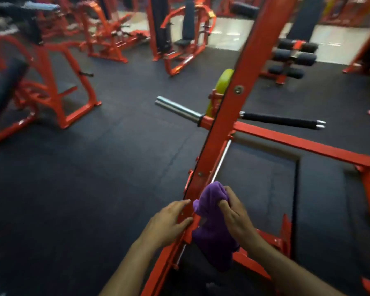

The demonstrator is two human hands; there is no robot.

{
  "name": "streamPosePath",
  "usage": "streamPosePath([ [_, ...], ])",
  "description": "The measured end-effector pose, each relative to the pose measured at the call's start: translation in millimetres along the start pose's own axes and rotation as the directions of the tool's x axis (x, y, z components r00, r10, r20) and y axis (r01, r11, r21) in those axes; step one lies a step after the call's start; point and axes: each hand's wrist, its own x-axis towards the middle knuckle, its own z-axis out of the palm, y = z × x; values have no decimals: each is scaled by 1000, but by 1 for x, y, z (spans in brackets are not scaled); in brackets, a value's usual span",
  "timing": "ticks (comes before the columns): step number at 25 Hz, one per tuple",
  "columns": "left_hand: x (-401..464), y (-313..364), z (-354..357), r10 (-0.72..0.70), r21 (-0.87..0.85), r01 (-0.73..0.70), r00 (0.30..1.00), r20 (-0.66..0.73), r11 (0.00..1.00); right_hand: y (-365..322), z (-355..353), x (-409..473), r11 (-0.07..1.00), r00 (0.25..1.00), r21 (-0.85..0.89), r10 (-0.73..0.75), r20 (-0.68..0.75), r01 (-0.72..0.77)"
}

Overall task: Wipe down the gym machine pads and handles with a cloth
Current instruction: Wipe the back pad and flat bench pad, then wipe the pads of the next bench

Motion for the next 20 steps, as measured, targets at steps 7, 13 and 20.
streamPosePath([
  [7,10,76,73,437,43,-501,790,430,864,7,-52,-158,966,783,100,252,-568,-239],
  [13,-41,204,180,594,-56,-817,368,715,573,14,-99,-325,875,260,338,436,-862,-346],
  [20,-107,318,303,575,-259,-942,-93,813,213,25,-110,-468,791,-274,513,439,-855,-332],
])
